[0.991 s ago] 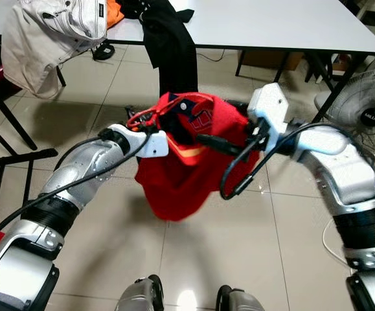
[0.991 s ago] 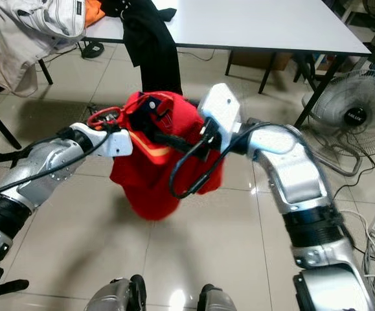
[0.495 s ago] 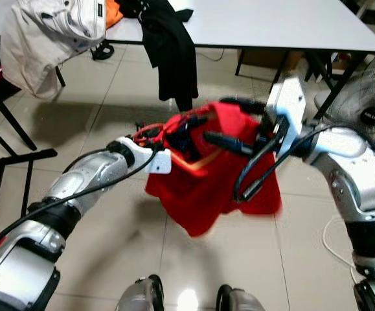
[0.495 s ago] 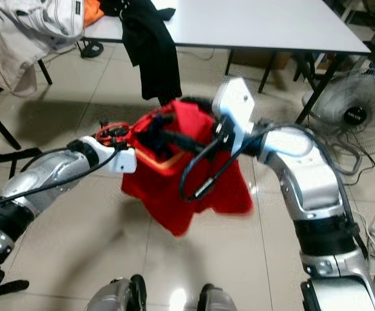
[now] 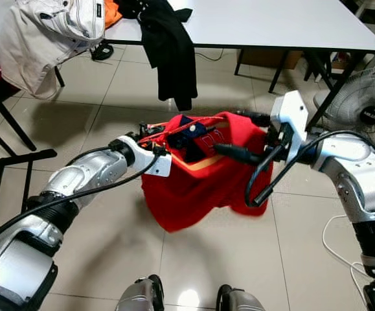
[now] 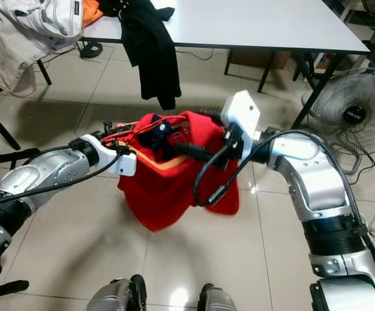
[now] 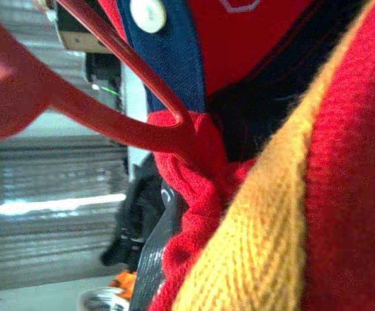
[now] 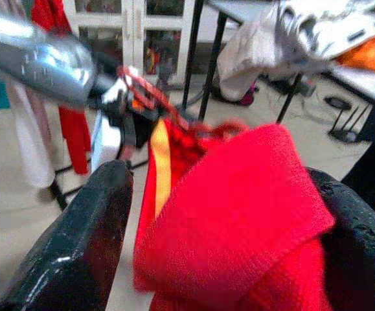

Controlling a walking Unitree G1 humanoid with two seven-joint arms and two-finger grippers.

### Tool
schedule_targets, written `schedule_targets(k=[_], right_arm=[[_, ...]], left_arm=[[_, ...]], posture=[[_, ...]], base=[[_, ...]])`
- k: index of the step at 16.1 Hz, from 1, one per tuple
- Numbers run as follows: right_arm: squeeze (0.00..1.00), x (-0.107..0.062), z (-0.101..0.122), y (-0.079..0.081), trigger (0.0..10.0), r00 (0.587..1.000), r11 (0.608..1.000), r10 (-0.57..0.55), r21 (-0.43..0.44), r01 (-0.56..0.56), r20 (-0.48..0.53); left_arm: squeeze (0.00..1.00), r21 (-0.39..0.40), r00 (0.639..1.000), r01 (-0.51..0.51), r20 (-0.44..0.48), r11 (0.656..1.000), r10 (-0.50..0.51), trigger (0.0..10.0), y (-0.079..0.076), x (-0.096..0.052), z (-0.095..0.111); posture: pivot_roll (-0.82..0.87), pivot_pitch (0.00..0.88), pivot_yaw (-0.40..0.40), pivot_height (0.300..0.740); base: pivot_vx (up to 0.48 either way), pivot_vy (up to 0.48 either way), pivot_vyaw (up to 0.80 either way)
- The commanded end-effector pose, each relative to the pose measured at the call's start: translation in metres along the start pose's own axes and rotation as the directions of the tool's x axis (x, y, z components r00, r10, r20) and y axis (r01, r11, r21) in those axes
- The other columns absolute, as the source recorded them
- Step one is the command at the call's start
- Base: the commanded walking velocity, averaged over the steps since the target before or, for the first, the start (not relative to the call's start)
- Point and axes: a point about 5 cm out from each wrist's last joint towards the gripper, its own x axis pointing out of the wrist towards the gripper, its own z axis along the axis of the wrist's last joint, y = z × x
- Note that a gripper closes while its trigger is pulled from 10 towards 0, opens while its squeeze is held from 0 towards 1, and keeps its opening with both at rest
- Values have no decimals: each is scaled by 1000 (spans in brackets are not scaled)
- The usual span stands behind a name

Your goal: Hang hanger

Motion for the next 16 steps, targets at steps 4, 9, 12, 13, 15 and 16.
schedule_targets(k=[4,9,12,13,15,16], right_arm=[[0,15,-5,8,10000,995,995,95,-19,-95,-12],[0,22,5,14,10000,991,986,135,-100,-135,-6],[0,11,32,10,10000,986,994,83,-79,-72,145],[0,9,36,8,10000,982,996,66,-75,-53,175],[0,2,51,6,10000,967,998,45,-63,-30,251],[0,-3,58,6,10000,960,998,48,-49,-36,276]], left_arm=[[0,132,960,-170,248,977,134,10000,35,11,38],[0,200,946,-190,300,961,125,10000,33,12,43],[0,180,955,-160,278,971,106,10000,23,12,39],[0,187,954,-158,282,970,100,10000,21,12,40],[0,199,950,-157,299,967,92,10000,18,12,43],[0,199,948,-157,304,967,92,10000,17,12,44]], posture=[[-117,129,14,740],[-112,126,12,740],[-117,131,11,740],[-120,133,11,740],[-130,137,11,740],[-133,138,10,740]], base=[[0,0,0],[0,0,0],[0,0,0],[0,0,0],[0,0,0],[0,0,0]])
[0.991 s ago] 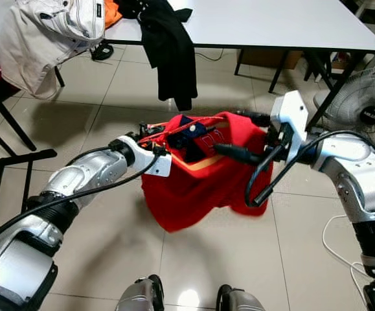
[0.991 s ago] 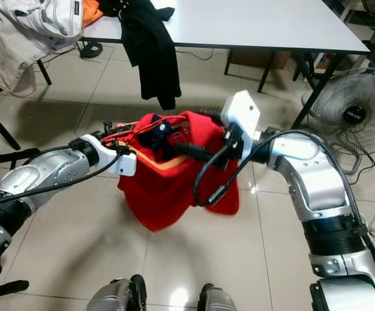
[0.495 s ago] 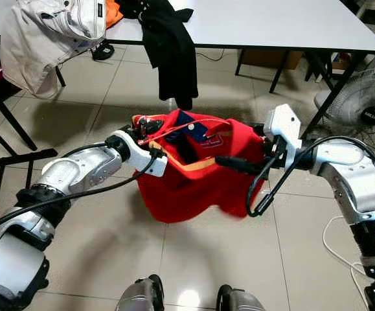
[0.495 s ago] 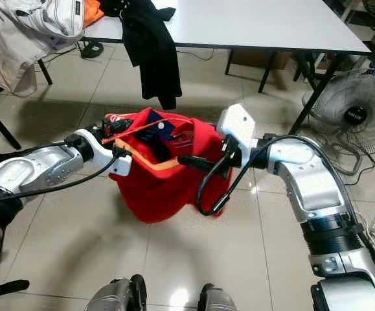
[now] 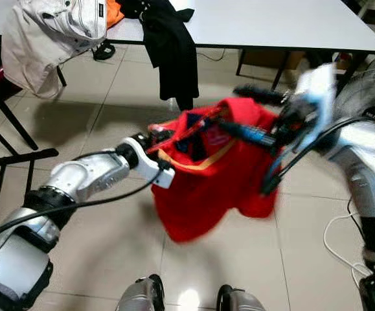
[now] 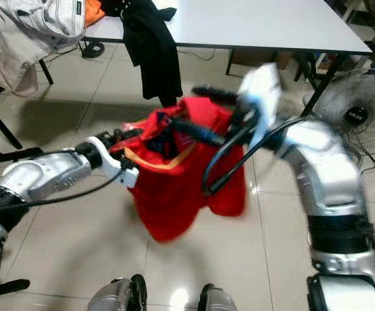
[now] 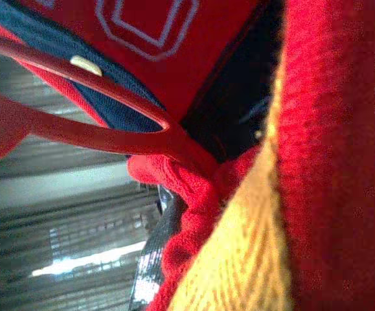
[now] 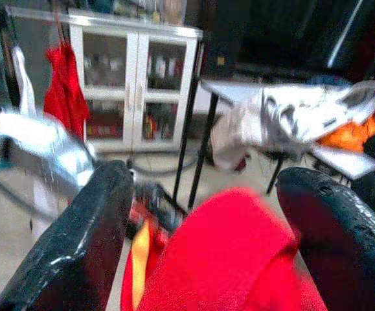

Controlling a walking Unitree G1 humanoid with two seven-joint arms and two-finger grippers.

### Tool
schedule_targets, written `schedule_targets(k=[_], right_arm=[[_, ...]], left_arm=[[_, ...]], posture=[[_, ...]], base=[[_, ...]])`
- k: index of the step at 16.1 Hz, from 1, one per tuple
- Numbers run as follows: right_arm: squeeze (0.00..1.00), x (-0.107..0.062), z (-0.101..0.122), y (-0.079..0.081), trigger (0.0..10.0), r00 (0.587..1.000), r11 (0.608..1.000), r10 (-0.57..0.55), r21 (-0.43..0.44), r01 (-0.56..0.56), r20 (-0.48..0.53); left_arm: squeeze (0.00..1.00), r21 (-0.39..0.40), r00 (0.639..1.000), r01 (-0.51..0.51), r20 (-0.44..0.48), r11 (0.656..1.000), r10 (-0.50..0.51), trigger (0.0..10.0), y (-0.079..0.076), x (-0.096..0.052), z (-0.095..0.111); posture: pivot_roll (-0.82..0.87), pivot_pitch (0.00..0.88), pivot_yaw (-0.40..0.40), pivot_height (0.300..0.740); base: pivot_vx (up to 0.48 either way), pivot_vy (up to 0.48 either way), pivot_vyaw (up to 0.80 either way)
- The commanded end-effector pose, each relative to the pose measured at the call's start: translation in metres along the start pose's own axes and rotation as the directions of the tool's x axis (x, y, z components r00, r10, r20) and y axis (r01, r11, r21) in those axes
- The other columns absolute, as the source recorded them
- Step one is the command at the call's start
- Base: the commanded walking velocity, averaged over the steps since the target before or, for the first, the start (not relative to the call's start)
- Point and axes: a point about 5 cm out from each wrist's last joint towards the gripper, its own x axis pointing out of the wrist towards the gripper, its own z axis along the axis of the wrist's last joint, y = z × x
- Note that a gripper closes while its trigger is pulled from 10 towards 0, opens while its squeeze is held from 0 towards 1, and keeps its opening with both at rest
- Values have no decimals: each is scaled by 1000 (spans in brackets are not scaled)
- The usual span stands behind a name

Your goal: Hang hanger

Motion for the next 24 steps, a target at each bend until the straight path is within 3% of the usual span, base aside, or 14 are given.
schedule_targets(k=[1,4,8,11,12,13,15,19,21,24], right_arm=[[0,6,8,7,10000,998,998,57,19,-57,21],[0,-9,3,2,10000,999,999,23,38,-21,-44],[0,-20,-26,-3,10000,983,998,-32,53,42,-179],[0,-28,-39,-17,10000,984,970,-107,203,134,-140],[0,-27,-30,-26,10000,984,924,-176,338,178,-35],[0,-28,-29,-29,10000,981,893,-194,413,176,1],[0,-29,-41,-25,10000,983,869,-182,461,179,-38],[0,-26,-60,-6,10000,987,880,-76,457,133,-141],[0,-28,-78,16,10000,942,940,100,341,17,-321],[0,-21,-88,35,10000,897,956,200,281,-89,-394]], left_arm=[[0,36,983,-122,141,992,116,10000,26,16,22],[0,52,983,-108,152,993,99,10000,20,16,24],[0,79,980,-101,179,992,86,10000,17,16,27],[0,107,976,-114,200,988,91,10000,18,17,28],[0,130,972,-125,217,984,94,10000,18,16,30],[0,167,967,-140,236,976,98,10000,17,15,32],[0,240,959,-149,271,959,81,10000,11,12,35],[0,375,936,-140,353,916,-2,10000,0,9,40],[0,446,896,-147,437,883,-72,10000,-5,8,49],[0,476,860,-181,501,861,-96,10000,-7,12,60]], posture=[[-136,139,8,740],[-140,140,8,740],[-141,141,7,740],[-140,140,9,740],[-134,140,5,740],[-131,141,2,740],[-130,142,-1,740],[-129,142,-12,740],[-124,136,-16,740],[-128,129,-15,740]], base=[[0,0,0],[0,0,0],[0,0,0],[0,0,0],[0,0,0],[0,0,0],[0,0,0],[0,0,0],[0,0,0],[0,0,0]])
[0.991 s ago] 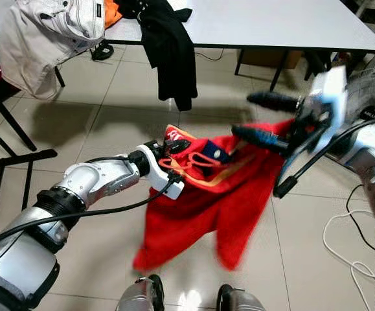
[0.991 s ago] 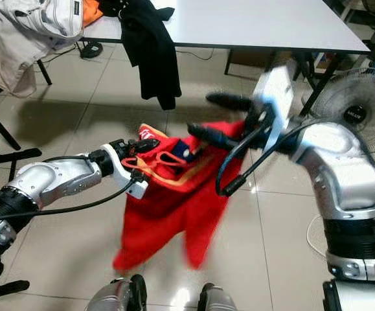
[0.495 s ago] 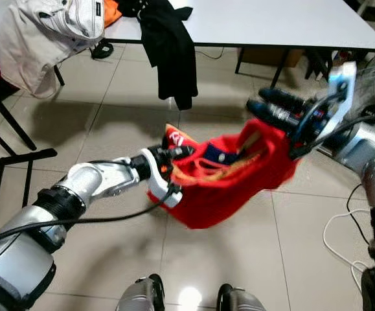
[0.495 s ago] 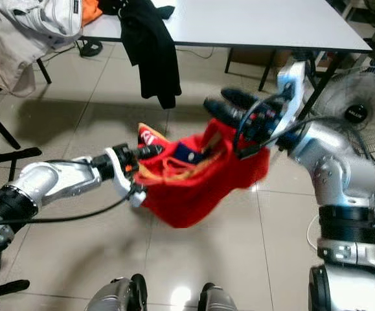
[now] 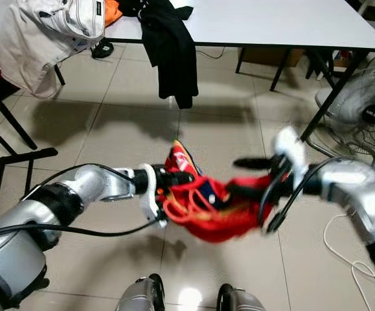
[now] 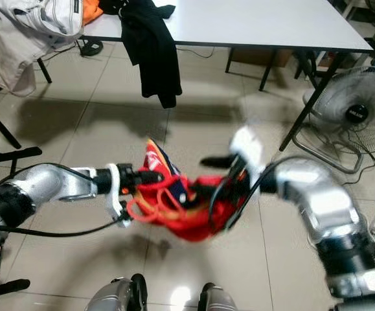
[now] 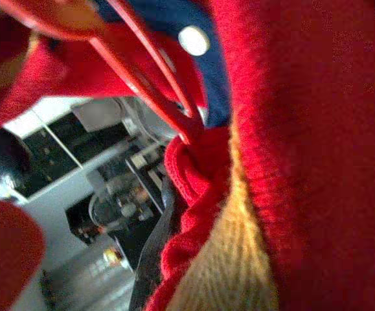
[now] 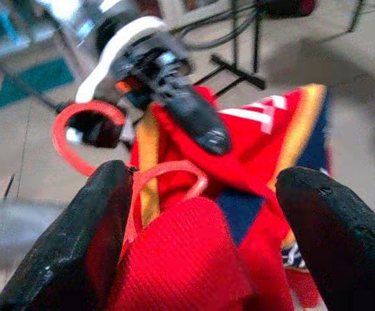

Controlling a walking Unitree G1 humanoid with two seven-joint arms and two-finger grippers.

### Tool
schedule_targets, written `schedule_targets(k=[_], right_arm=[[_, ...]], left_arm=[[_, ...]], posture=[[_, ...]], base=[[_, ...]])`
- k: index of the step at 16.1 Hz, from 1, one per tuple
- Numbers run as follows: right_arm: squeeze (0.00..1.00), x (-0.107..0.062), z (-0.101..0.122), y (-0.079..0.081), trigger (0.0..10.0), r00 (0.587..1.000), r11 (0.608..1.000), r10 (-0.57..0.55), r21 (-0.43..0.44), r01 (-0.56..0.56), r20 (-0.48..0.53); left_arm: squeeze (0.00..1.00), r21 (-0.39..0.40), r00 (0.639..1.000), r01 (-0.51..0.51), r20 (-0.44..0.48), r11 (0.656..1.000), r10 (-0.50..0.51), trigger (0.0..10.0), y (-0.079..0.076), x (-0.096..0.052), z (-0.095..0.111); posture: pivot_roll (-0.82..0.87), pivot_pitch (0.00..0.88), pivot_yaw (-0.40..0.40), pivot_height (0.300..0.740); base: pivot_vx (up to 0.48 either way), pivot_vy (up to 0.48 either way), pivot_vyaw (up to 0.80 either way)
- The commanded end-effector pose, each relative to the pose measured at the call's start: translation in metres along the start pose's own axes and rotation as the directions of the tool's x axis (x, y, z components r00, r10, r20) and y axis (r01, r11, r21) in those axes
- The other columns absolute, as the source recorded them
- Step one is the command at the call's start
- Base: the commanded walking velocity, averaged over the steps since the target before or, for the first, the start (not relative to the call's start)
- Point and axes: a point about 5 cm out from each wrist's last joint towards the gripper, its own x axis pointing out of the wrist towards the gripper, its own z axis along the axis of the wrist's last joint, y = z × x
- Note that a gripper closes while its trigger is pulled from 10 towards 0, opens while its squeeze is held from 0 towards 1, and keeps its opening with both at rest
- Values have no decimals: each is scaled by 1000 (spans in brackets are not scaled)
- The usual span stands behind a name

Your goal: Hang hanger

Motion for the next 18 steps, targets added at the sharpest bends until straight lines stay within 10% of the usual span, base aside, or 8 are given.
schedule_targets(k=[1,7,10,14,15,18], right_arm=[[0,8,2,4,10000,1000,999,2,-50,-2,-4],[0,29,-33,5,10000,992,992,-125,13,125,9],[0,46,-55,10,10000,981,980,-196,31,196,4],[0,55,-66,0,10000,919,918,-393,-68,392,-7],[1000,51,-60,-7,10000,870,864,-490,-103,493,57],[1000,45,-39,-5,10000,784,741,-573,-259,620,240]], left_arm=[[0,54,990,-129,56,990,126,10000,25,15,0],[0,-79,984,-104,-155,992,91,10000,8,17,-15],[0,-312,906,-180,-423,933,34,10000,1,9,-41],[0,-324,895,-190,-445,927,28,10000,0,12,-41],[0,-336,895,-198,-445,921,30,10000,-1,13,-39],[0,-362,892,-209,-452,908,25,10000,-3,15,-35]], posture=[[-128,129,-15,740],[-134,119,-18,740],[-135,123,-17,740],[-137,128,-20,740],[-140,134,-21,740],[-143,138,-20,740]], base=[[0,0,0],[0,0,0],[0,0,0],[0,0,0],[0,0,0],[0,0,0]])
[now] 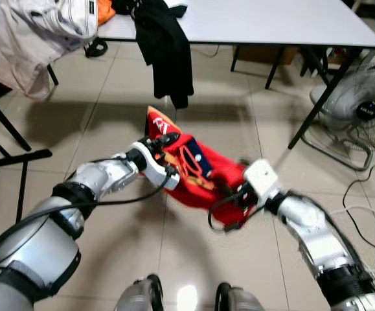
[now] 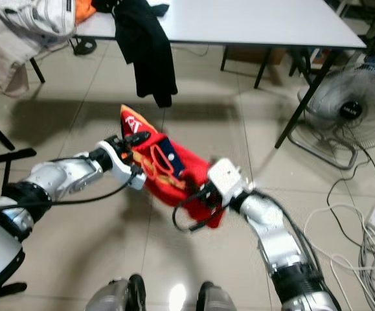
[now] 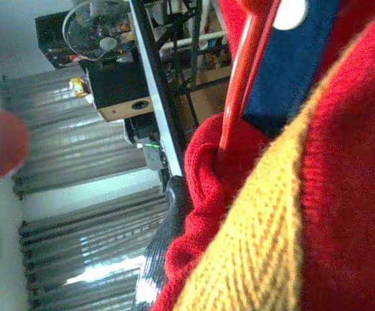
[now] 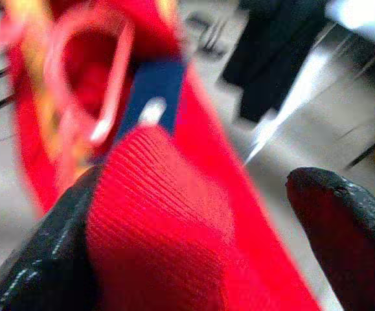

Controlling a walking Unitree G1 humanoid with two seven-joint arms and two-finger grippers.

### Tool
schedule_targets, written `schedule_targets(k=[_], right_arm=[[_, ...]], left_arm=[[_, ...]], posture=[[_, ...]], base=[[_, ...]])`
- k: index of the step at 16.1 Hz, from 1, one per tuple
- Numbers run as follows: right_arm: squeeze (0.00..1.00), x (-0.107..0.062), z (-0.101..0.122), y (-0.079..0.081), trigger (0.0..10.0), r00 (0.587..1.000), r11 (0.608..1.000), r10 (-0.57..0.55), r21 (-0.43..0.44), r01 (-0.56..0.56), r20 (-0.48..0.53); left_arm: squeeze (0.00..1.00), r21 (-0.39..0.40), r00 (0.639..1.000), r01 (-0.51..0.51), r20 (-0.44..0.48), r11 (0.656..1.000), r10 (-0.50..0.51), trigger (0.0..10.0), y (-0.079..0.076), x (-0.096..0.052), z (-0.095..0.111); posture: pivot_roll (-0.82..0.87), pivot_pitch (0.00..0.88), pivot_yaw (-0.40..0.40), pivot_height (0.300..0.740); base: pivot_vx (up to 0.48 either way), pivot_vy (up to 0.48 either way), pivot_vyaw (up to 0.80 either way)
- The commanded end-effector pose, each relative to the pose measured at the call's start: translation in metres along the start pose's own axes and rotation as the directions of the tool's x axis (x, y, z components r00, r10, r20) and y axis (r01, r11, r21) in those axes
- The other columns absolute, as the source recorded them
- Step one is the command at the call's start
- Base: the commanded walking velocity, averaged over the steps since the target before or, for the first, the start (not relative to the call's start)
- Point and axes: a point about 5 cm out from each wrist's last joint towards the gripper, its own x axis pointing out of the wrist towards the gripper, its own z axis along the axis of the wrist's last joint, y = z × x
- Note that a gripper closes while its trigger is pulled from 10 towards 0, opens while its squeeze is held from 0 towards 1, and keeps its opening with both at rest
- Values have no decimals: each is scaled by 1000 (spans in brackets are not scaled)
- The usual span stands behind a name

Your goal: Hang hanger

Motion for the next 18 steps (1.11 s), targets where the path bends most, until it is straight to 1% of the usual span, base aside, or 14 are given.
schedule_targets(k=[1,2,3,4,6,8,10,12,14,15,16,17,18], right_arm=[[1000,3,15,8,10000,996,997,16,-78,-10,87],[1000,-1,15,17,10000,994,992,47,-119,-35,98],[1000,-3,13,22,10000,993,988,62,-144,-48,98],[1000,-4,11,24,10000,993,988,67,-143,-53,98],[1000,-11,9,35,10000,987,973,114,-213,-87,117],[1000,-16,8,38,10000,983,964,142,-243,-110,118],[1000,-24,9,41,10000,976,960,156,-255,-115,149],[1000,-29,12,41,10000,972,942,159,-321,-96,175],[1000,-34,9,40,10000,976,933,141,-351,-76,166],[1000,-38,3,39,10000,985,940,96,-339,-42,144],[1000,-44,-10,40,10000,997,985,36,-173,-22,73],[0,-50,-20,45,10000,998,998,58,-23,-58,4],[0,-55,-24,48,10000,994,993,111,39,-110,-22]], left_arm=[[0,-36,997,-40,70,999,42,10000,6,9,18],[0,-33,997,-37,71,999,39,10000,5,9,18],[0,-33,997,-35,72,999,37,10000,5,9,18],[0,-34,997,-35,72,999,37,10000,4,9,18],[0,-35,997,-29,76,999,32,10000,3,8,19],[0,-38,997,-24,73,999,27,10000,3,9,20],[0,-46,998,-17,59,999,20,10000,1,8,17],[0,-52,999,-13,42,999,15,10000,1,8,15],[0,-55,999,-11,33,998,13,10000,0,8,14],[0,-57,999,-11,31,998,13,10000,1,8,14],[0,-64,1000,-11,26,998,13,10000,1,8,14],[0,-66,1000,-11,25,998,12,10000,0,8,13],[0,-66,1000,-10,26,998,11,10000,0,8,14]], posture=[[-146,141,-20,740],[-147,141,-20,740],[-150,142,-19,740],[-151,142,-19,740],[-154,145,-17,740],[-157,145,-16,740],[-159,147,-15,740],[-163,148,-16,740],[-165,149,-17,740],[-166,150,-19,740],[-166,149,-20,740],[-166,149,-20,740],[-169,147,-16,740]], base=[[0,0,0],[0,0,0],[0,0,0],[0,0,0],[0,0,0],[0,0,0],[0,0,0],[0,0,0],[0,0,0],[0,0,0],[0,0,0],[0,0,0],[0,0,0]])
